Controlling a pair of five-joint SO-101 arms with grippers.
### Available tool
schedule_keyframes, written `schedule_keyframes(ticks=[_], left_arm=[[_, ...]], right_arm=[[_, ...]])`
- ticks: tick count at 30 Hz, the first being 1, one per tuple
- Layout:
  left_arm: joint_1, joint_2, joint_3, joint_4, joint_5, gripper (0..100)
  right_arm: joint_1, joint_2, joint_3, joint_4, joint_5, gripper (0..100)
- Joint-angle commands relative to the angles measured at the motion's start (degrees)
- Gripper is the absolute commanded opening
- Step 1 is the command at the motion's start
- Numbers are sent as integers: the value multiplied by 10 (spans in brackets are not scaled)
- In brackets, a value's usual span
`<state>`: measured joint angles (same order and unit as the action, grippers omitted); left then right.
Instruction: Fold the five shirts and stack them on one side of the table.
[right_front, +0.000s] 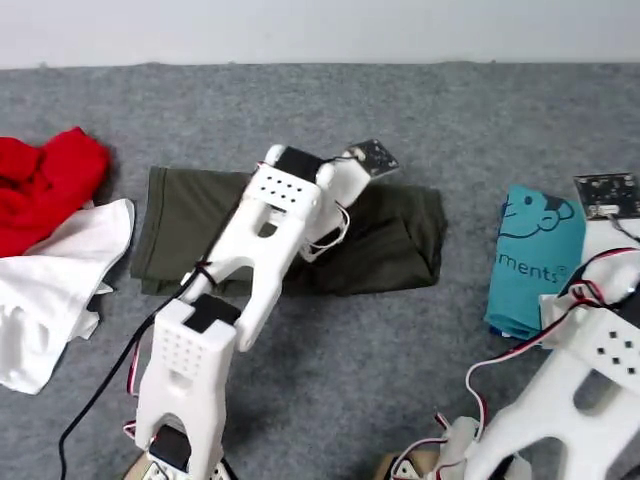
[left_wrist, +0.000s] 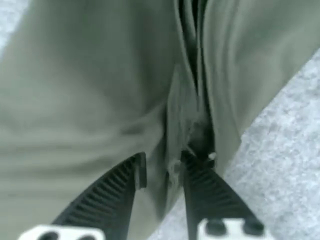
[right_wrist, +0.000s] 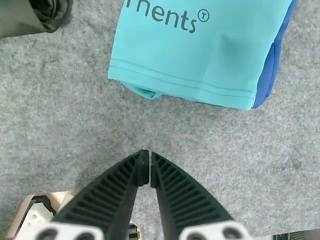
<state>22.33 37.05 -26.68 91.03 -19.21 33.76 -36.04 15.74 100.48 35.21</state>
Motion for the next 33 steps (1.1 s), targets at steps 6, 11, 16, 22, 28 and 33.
schedule_keyframes(ticks=[6, 11, 16, 22, 28, 33], left_arm=[[76, -26, -12, 24, -3, 47], [94, -53, -8, 29, -4, 32], [91, -30, -7, 25, -4, 32], [36, 30, -12, -33, -8, 32], [-27, 35, -27, -64, -22, 33], [-53, 40, -87, -41, -39, 33]], right_arm=[[8, -15, -3, 15, 5, 9], [8, -15, -3, 15, 4, 9], [8, -15, -3, 15, 4, 9], [8, -15, -3, 15, 4, 9], [7, -15, -3, 15, 4, 9], [6, -15, -3, 15, 4, 9]])
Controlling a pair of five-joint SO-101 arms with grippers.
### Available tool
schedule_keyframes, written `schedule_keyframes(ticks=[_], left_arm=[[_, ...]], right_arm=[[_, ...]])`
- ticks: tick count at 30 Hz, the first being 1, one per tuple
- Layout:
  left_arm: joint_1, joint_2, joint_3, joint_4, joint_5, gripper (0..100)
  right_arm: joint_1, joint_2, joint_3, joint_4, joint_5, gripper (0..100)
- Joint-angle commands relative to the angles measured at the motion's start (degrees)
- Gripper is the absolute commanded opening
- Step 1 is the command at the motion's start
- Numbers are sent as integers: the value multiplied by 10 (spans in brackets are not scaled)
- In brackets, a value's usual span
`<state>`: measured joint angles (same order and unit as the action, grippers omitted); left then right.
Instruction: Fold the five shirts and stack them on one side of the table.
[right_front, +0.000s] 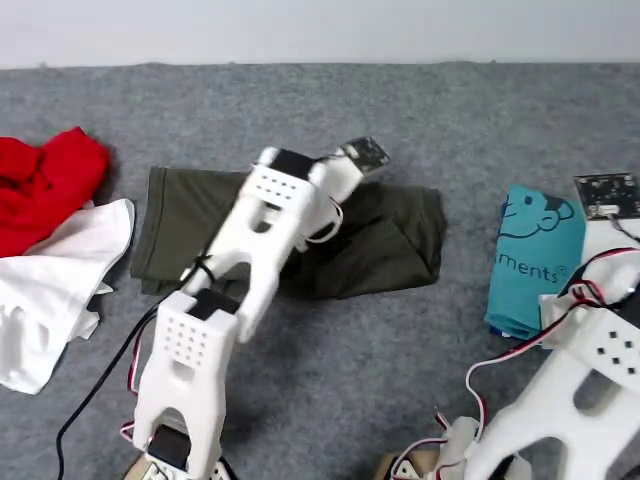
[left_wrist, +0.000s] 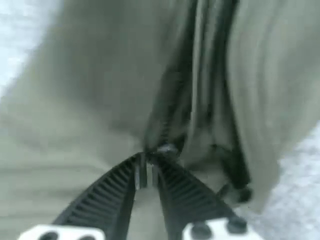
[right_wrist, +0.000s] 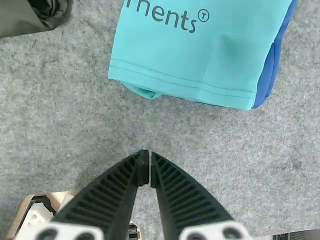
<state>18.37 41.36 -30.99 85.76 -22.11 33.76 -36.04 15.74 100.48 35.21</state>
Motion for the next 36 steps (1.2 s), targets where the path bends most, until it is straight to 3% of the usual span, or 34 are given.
schedule_keyframes(ticks=[1, 6, 12, 18, 23, 28, 36], left_arm=[[-15, -2, -54, 12, -10, 33], [-11, -8, -90, 26, -10, 33], [56, -4, -170, 151, -6, 30], [112, -33, -111, 149, -6, 47], [89, -36, -51, 147, 9, 175], [55, -29, -46, 146, 10, 179], [56, 29, -47, 146, 11, 156]], right_arm=[[6, -15, -3, 15, 3, 9], [6, -15, -3, 14, 3, 9], [6, -15, -3, 14, 1, 9], [6, -15, -3, 14, 1, 9], [7, -15, -3, 14, 2, 9], [7, -15, 0, 14, 3, 9], [7, -21, 62, -19, 2, 9]])
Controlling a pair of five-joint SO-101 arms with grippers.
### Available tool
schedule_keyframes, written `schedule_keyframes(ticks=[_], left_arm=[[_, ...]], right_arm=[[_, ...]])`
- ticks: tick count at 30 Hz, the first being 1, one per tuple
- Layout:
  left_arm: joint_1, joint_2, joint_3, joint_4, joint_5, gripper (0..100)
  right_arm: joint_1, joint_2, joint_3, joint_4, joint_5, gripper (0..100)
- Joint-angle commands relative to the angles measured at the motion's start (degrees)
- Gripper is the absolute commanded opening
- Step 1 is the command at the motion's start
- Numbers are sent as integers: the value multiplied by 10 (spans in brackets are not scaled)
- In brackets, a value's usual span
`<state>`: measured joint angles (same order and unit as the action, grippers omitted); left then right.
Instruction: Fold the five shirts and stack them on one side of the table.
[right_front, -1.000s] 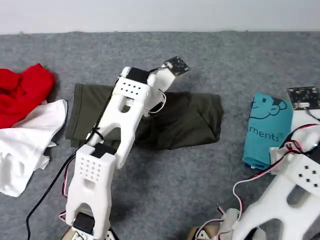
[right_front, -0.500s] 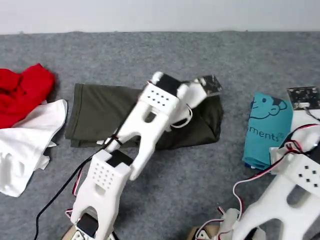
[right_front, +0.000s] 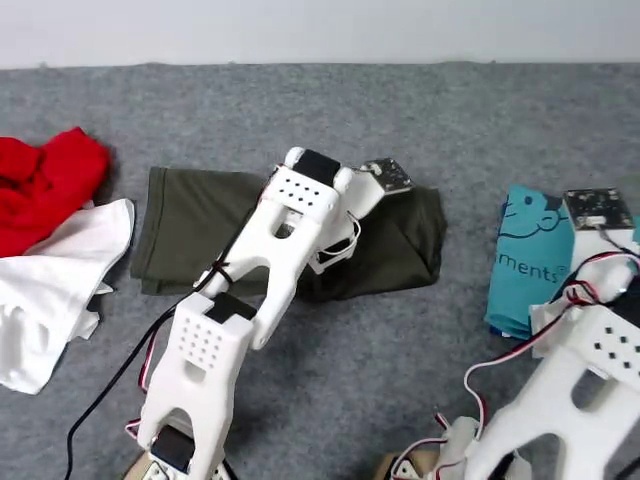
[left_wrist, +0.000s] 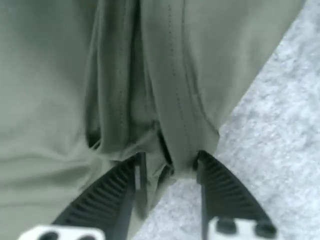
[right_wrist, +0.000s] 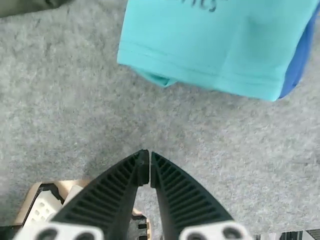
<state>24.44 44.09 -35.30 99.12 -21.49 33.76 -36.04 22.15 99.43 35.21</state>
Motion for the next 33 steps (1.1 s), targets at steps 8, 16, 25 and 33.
schedule_keyframes(ticks=[8, 16, 25, 33], left_arm=[[11, 10, -5, 13, 4, 70], [-7, 9, -69, 14, -11, 14], [-18, 16, -107, 4, -11, 24], [-19, 14, -83, 4, -11, 158]], right_arm=[[7, -21, -4, -8, 4, 9], [7, -21, -4, -9, 4, 9], [7, -21, -4, -9, 5, 9], [7, -21, -4, -7, 5, 9]])
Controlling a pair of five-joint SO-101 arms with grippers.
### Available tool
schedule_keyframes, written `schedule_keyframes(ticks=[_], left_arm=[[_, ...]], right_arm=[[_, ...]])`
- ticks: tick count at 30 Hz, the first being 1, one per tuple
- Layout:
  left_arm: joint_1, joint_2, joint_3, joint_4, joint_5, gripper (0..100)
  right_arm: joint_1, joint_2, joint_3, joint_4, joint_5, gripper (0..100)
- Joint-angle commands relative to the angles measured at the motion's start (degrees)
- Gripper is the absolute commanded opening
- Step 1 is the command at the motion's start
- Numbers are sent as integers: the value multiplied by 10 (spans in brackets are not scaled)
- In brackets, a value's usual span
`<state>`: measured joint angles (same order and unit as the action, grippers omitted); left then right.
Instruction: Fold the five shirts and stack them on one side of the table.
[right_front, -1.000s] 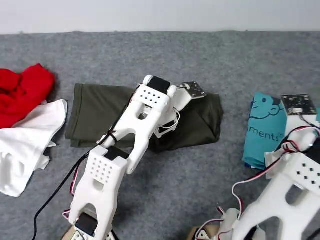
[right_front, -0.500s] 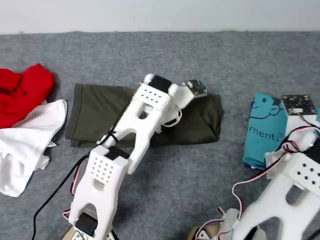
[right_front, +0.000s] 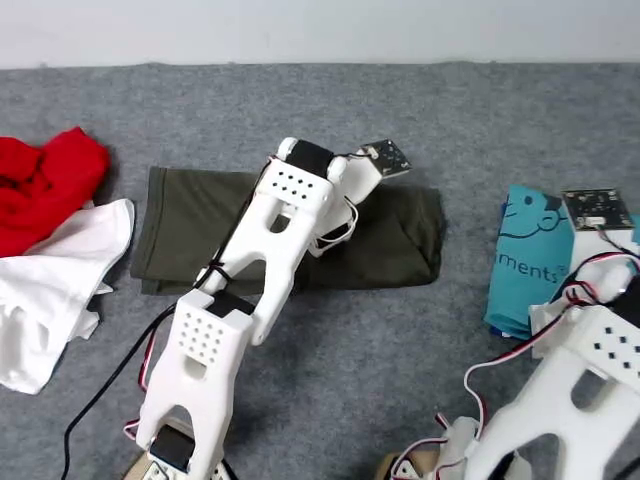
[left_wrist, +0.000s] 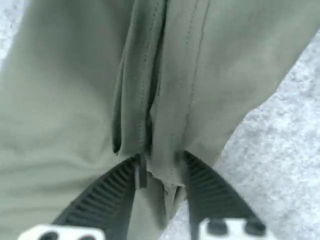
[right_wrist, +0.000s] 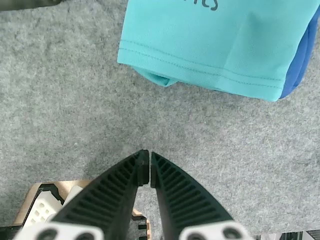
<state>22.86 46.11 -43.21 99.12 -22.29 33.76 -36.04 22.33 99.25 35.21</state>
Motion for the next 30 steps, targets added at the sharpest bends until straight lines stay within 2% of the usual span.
schedule_keyframes(ticks=[1, 7, 11, 15, 16, 19, 24, 28, 30], left_arm=[[-4, -11, -5, 4, -4, 159], [4, -75, -51, 15, -1, 155], [40, -128, -16, 15, -4, 145], [74, -142, 69, 15, -33, 13], [77, -142, 97, 13, -45, 13], [72, -138, 180, -19, -46, 15], [15, -91, 240, -99, -45, 14], [-2, -68, 237, -98, -45, 14], [1, -74, 227, -71, -44, 15]], right_arm=[[7, -21, -6, -4, 5, 9], [8, -22, -6, 0, 5, 9], [8, -22, -6, 0, 4, 9], [8, -22, -6, 0, 2, 9], [8, -22, -6, 0, 2, 9], [8, -22, -6, 0, 4, 9], [8, -22, -6, 0, 4, 9], [8, -22, -6, -3, 5, 9], [8, -22, -6, -4, 5, 9]])
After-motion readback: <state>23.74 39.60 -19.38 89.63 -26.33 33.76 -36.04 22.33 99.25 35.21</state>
